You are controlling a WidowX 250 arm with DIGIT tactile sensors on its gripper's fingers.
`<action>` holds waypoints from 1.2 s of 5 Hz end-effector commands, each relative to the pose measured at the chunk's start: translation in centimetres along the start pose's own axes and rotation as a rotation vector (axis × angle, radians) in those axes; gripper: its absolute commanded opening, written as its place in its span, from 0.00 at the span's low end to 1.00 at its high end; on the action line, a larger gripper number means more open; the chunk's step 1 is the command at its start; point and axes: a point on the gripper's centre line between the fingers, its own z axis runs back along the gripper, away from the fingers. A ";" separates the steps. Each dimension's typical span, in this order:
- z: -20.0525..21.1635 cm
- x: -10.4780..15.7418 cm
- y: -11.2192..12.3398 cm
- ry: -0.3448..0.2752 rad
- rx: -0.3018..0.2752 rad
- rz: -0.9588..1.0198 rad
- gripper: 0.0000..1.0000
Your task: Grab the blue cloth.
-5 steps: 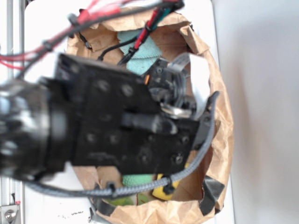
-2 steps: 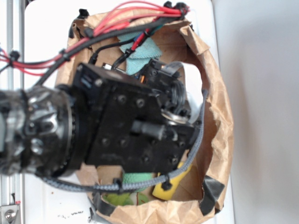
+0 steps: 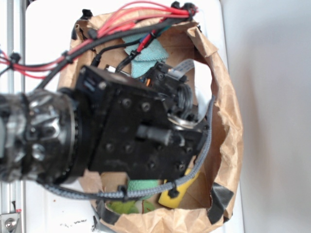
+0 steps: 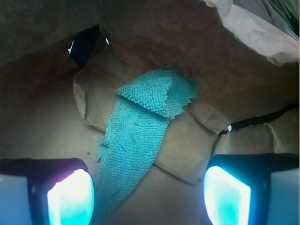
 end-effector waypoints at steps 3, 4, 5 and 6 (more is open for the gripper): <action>-1.7 2.5 -0.3 0.055 -0.041 0.010 1.00; -2.7 2.9 -0.6 0.075 -0.060 -0.008 1.00; -3.4 3.7 -0.6 0.090 -0.073 -0.007 1.00; -4.0 3.6 -0.3 0.067 -0.084 0.000 1.00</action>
